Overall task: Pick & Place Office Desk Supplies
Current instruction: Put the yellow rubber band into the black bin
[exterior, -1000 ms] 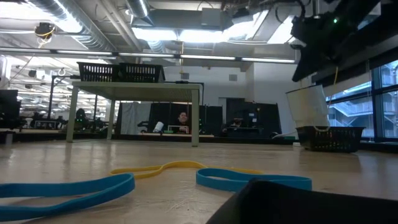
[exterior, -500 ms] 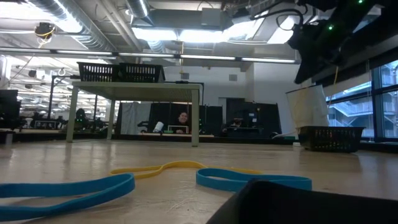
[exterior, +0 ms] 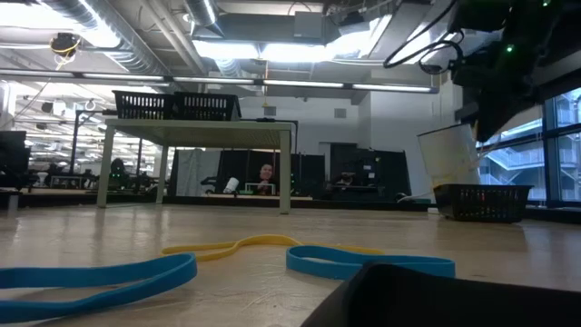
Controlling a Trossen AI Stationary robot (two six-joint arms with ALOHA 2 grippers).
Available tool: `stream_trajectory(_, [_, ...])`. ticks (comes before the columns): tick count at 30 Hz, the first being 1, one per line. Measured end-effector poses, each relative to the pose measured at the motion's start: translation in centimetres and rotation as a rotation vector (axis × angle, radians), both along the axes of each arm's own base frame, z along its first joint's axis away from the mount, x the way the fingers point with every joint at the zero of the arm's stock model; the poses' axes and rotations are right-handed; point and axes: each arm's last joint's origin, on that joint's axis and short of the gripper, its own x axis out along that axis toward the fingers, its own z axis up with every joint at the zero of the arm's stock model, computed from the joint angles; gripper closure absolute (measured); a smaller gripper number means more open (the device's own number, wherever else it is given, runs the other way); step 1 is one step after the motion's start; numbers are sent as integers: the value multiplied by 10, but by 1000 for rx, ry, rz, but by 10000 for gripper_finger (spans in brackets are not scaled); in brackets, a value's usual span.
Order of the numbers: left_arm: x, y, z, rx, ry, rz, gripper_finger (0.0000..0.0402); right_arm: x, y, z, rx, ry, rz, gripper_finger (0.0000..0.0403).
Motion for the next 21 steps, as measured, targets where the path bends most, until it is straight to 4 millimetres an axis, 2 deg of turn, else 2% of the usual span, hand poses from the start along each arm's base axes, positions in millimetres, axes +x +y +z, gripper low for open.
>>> stream_trajectory(4, [0,0,0,-13,-9,9,314,0,1,0,17,2,5,403])
stream_trajectory(12, [0,0,0,-10,-4,9,313,-10,-2,-1,-90,80,-94,403])
stream_trajectory(21, [0,1,0,-8,-3,11,315,-10,-2,0,-116,86,-110,397])
